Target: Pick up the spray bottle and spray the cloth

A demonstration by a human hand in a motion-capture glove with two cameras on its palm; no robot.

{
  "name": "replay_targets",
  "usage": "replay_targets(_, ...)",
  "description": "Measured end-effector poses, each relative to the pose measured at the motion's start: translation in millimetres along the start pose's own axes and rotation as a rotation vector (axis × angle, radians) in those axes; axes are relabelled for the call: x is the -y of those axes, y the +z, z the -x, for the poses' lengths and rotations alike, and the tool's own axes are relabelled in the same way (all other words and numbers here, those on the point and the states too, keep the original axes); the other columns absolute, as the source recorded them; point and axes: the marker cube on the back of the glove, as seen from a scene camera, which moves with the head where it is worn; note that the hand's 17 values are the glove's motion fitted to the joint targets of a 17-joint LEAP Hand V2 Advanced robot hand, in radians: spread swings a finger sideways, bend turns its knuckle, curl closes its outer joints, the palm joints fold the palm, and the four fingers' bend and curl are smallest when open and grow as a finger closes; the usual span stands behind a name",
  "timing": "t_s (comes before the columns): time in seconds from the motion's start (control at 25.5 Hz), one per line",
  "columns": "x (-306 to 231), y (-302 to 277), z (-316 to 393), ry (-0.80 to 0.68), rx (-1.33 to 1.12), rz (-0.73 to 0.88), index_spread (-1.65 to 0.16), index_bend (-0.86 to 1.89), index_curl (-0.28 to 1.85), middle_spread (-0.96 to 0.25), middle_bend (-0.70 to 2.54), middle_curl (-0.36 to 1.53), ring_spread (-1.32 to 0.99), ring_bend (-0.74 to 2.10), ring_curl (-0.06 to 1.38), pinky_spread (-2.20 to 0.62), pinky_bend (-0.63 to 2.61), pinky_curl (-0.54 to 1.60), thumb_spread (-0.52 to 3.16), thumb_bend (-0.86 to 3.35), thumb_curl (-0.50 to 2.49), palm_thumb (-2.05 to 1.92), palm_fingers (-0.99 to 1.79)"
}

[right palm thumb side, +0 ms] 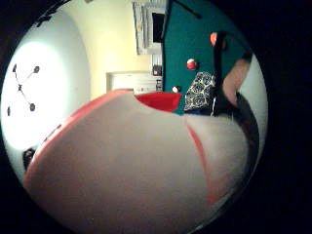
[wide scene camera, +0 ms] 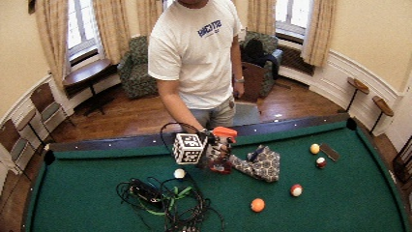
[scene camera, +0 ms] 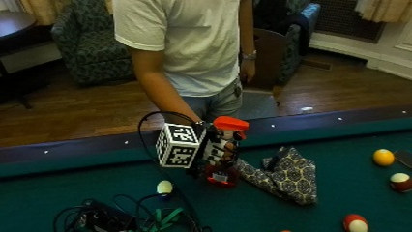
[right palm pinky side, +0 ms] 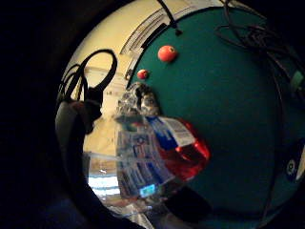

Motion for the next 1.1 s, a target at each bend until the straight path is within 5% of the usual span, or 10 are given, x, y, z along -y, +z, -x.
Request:
replay_targets(0.67,47.0,-103.2,163.7,-0.166,-0.073,0.009,-0.28,0.31,0.48,-0.22,0.55,0.52,-0.23,0.58,0.45,-0.23,0.34,0.38,0.46,-0.03,0.62,0.92,1.37)
replay_targets(1.1,95.2,-76.5,209.2,-0.200,-0.222,0.193,-0.28,0.32,0.51,-0.22,0.56,0.52,-0.22,0.59,0.45,-0.24,0.35,0.38,0.38,-0.03,0.67,0.91,1.36)
